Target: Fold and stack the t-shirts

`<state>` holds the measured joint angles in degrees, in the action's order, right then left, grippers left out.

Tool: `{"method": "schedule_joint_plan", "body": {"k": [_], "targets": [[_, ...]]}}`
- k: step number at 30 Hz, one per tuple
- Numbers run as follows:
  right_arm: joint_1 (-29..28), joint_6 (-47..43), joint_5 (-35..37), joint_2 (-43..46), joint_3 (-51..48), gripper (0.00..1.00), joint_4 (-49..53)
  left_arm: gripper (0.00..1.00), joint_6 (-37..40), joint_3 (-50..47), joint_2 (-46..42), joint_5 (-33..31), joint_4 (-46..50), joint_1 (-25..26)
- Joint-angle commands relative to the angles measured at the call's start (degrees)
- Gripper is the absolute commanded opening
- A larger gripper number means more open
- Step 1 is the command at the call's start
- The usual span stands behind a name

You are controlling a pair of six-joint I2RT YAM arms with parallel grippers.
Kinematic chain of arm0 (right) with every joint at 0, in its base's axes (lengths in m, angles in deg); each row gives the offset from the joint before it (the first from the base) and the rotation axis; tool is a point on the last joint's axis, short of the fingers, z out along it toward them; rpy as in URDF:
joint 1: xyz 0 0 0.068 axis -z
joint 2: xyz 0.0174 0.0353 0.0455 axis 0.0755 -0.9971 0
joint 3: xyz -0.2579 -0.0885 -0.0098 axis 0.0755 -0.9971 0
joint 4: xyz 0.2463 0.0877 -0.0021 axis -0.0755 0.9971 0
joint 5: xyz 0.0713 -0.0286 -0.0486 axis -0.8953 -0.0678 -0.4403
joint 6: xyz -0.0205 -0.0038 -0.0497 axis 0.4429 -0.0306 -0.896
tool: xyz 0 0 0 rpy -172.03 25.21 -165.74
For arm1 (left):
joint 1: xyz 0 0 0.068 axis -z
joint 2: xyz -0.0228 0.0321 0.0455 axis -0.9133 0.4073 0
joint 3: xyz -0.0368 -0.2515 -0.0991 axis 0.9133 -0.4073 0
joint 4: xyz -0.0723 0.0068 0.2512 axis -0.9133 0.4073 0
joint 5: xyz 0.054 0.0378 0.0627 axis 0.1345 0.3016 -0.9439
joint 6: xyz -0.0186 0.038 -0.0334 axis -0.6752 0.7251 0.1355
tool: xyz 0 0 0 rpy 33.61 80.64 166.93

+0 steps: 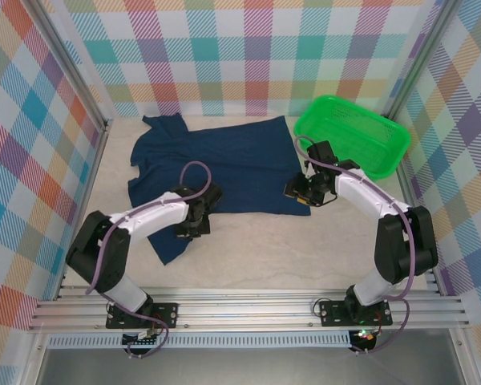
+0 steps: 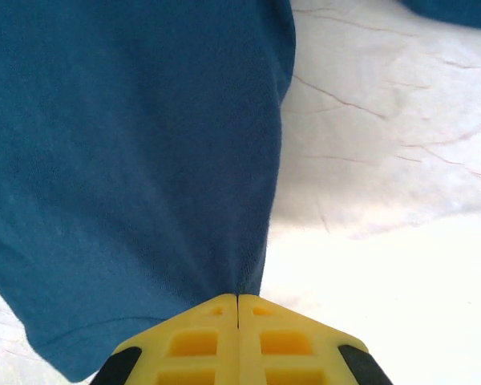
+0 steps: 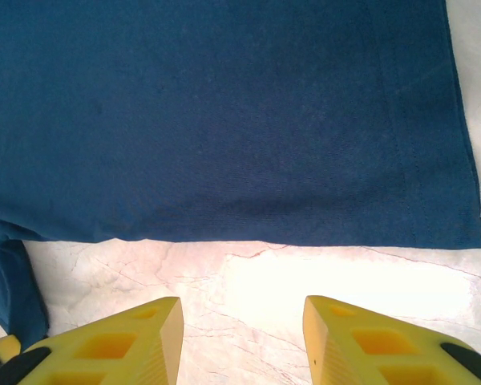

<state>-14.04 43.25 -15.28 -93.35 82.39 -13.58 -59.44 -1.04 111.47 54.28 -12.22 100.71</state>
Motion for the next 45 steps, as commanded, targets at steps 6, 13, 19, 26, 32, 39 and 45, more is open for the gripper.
{"method": "schedule_joint_plan", "body": {"k": [6,13,19,26,32,39,45], "targets": [[-0.2,-0.2,-1.1,-2.0,1.1,0.43,1.3,0.0,-0.1,-3.4,-4.5,17.4,0.8,-11.1],[-0.2,-0.2,-1.5,-2.2,1.2,0.43,1.4,0.55,0.3,-7.3,-5.2,17.7,-2.0,-15.8],[-0.3,-0.3,-1.0,-1.8,0.0,0.43,1.0,0.61,-8.8,-10.7,-18.1,6.8,4.2,-17.5],[0.4,1.6,0.6,-1.5,-3.0,0.43,0.3,0.41,-17.2,-18.3,-21.8,10.1,6.6,-21.5],[0.5,1.0,0.1,-1.8,-2.7,0.43,0.3,0.43,-18.1,-21.7,-19.9,11.8,1.8,-24.8],[0.5,0.9,0.4,-1.3,-3.0,0.42,0.6,0.38,-21.7,-24.6,-20.1,17.5,-2.9,-25.0],[0.5,1.2,0.5,-1.4,-3.4,0.42,0.3,0.34,-22.2,-26.2,-17.3,19.9,-6.2,-24.6]]}}
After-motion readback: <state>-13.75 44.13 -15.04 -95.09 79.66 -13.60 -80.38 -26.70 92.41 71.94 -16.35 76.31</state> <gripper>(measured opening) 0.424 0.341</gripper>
